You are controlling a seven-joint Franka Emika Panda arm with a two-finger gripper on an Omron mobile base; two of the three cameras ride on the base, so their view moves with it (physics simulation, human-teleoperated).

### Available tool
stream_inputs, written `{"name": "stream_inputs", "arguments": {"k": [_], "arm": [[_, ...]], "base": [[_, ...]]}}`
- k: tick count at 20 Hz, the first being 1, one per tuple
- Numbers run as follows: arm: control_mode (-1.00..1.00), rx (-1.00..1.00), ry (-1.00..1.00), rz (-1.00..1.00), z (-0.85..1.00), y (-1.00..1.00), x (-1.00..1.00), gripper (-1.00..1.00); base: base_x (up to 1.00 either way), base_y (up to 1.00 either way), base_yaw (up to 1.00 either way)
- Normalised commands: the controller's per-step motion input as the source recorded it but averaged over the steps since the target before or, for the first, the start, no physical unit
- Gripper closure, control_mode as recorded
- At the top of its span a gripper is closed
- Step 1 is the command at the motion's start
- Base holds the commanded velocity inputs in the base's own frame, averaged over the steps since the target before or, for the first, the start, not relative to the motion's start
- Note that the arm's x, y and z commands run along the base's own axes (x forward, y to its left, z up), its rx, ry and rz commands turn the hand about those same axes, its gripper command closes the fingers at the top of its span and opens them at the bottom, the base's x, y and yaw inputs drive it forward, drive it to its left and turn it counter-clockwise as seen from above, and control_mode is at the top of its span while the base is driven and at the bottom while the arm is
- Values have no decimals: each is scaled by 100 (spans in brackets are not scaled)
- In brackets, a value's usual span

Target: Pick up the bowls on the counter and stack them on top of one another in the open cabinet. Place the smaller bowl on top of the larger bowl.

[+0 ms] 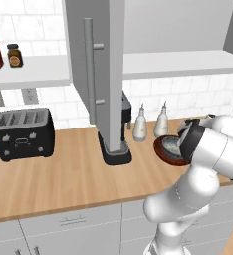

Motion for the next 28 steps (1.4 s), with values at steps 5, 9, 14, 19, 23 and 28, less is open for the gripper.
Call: {"name": "stream_inputs", "arguments": {"k": [5,9,14,19,23,28], "arm": [[-100,2,-6,-1,26,0,-16,100],[-100,3,-15,-7,67,1,-51,100],[-100,0,-31,-9,98,14,-61,100],[-100,0,-34,-8,100,11,-68,100],[-100,1,-26,-5,100,0,-85,100],[-100,7,-20,-4,100,7,-55,100]], "base": [[0,0,0],[0,0,0],[0,0,0],[0,0,0],[0,0,0],[0,0,0]]}}
